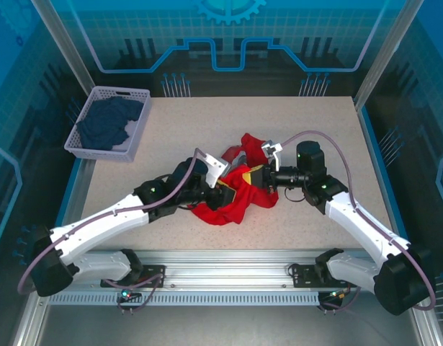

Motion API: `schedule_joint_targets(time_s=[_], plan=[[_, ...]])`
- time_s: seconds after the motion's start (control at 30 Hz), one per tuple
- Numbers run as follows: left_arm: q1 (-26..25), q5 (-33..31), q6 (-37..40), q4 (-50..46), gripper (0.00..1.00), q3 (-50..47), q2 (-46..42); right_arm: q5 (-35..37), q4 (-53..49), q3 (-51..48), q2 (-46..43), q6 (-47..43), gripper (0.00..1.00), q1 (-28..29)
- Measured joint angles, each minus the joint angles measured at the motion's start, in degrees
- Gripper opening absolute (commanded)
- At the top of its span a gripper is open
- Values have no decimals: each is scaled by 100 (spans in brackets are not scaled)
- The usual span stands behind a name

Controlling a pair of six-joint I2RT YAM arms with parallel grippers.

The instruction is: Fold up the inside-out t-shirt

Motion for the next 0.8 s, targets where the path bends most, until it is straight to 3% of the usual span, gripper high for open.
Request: schedule_joint_targets(time_s=[0.3, 0.37, 0.47, 0.5, 0.57, 0.63, 0.8], plan=[[4, -872, 140, -332, 41, 479, 697, 0, -24, 9, -7, 0, 0, 0], [17, -988, 164, -310, 30, 525, 844, 0, -24, 9, -7, 0, 0, 0], [90, -981, 225, -162, 3, 546, 1045, -2, -26, 9, -7, -7, 0, -2], [140, -896, 262, -87, 0, 546, 1095, 0, -42, 9, -11, -31, 0, -9], [282, -535, 313, 72, 0, 535, 1110, 13, -149, 9, -42, -116, 0, -44], [505, 238, 245, 511, 0, 337, 916, 92, -323, 24, -116, -214, 0, -122], [1139, 2531, -535, 2022, 0, -713, -494, 361, -837, 289, -245, -492, 0, -328]])
